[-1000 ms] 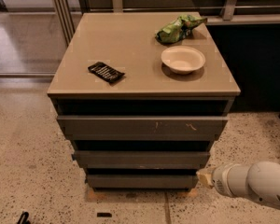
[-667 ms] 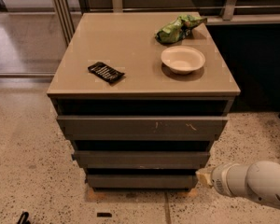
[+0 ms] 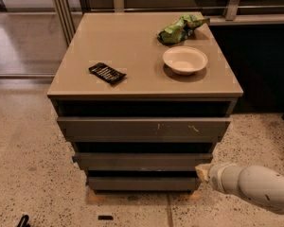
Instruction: Open middle drawer
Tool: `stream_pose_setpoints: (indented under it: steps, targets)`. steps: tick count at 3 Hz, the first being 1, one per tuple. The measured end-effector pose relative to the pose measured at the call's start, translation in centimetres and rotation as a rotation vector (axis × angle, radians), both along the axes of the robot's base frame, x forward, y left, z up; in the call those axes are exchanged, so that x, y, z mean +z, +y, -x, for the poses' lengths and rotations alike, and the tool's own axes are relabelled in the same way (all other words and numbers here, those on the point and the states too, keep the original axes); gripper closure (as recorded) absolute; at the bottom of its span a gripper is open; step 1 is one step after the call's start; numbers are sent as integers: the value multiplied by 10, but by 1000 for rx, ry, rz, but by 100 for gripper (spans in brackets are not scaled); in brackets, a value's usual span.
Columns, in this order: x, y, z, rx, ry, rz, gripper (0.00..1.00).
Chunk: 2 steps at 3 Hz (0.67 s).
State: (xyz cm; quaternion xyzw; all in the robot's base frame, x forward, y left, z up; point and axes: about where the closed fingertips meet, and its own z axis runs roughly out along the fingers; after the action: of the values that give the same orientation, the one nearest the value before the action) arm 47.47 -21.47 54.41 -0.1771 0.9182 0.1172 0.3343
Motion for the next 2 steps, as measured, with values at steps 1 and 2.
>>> stream_pose_setpoints:
  steps: [1,2]
  targets:
    - [-6,16,-50,-28,-100,-35,100]
    - [-8,15,-53,-34,-104,-37,100]
